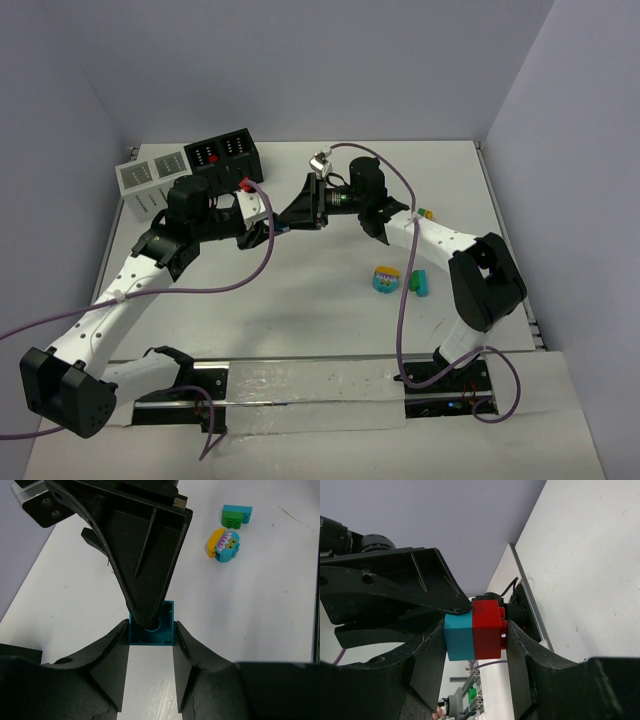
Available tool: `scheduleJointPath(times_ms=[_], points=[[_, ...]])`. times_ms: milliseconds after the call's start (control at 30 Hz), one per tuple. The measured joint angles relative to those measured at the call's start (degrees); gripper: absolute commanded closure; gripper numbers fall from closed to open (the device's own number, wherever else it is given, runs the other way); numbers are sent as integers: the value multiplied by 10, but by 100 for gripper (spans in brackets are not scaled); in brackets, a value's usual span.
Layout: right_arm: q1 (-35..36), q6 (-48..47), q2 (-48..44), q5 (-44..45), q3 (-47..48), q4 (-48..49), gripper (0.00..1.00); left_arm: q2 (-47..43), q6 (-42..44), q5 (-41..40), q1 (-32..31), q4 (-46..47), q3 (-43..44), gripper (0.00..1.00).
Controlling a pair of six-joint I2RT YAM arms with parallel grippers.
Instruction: Sort the legos into containers by color
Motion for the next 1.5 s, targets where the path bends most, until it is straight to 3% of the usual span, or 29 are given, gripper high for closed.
scheduleJointPath(times_ms=[67,167,367,633,833,967,1167,1500], points=[[0,3,0,0,0,0,59,0,-1,0,0,0,0,97],[0,8,0,-2,0,2,27,0,-4,0,0,0,0,100],[-2,23,0,-25,3,27,0,-3,-35,-5,1,-3,-5,100],[-66,17,-1,-43,4,51,0,-26,-140,-2,9,-10,-9,100],[-112,-89,-22,-53,4,15,2,-29,-320,57,69,20,-15,100],[-104,-174,-56,-85,4,-13,5,-37,-476,103,97,105,-56,100],[-86,-214,-88,-138,5,10,6,-48,-657,143,99,234,-109,100],[-11,-300,-84,-155,53,-82,12,-57,-751,151,99,310,-120,100]])
